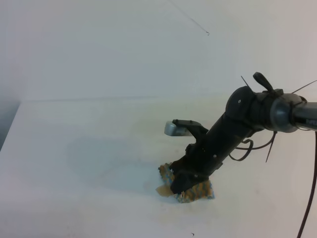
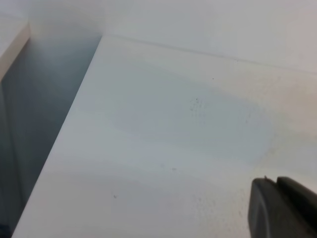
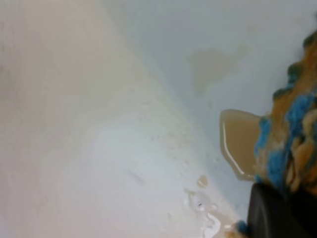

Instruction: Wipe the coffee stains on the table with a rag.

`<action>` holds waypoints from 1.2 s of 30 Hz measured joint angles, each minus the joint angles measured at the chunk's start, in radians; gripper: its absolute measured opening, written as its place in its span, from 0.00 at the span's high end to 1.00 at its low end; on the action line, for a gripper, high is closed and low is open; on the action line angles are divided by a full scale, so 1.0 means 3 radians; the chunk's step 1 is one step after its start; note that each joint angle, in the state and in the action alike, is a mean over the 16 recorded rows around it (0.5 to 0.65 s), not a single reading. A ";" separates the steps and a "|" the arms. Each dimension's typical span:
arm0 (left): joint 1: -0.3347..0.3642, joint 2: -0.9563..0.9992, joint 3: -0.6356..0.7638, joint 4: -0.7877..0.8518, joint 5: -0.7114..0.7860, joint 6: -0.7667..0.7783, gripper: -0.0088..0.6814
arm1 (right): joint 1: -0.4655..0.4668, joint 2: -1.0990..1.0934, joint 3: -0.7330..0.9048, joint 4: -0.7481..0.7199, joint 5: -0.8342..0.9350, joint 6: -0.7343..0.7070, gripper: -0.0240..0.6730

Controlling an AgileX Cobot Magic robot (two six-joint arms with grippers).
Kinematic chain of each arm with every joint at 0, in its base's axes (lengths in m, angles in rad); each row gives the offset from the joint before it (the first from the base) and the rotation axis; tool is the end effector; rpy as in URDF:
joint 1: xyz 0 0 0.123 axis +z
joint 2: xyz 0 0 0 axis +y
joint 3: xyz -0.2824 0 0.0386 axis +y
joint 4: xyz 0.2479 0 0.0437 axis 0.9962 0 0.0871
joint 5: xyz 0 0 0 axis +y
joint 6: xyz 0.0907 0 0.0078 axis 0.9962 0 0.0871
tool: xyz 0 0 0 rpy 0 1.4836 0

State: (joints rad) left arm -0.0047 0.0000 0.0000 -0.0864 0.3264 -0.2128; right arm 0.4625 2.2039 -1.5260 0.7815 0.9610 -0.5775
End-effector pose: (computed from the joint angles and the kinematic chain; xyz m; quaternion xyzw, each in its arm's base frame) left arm 0.0539 -0.0028 0.1837 -0.1051 0.7790 -0.1029 0.6095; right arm 0.3635 0.2400 0.1334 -0.2727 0.9093 0.3133 0.0269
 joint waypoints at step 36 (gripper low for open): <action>0.0000 0.0000 0.0000 0.0000 0.0000 0.0000 0.99 | 0.0267 0.0028 -0.0009 0.0022 -0.0101 0.0052 0.97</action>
State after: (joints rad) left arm -0.0047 0.0000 0.0000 -0.0864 0.3264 -0.2128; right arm 0.5427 2.2124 -1.5288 0.7882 0.9309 -0.5619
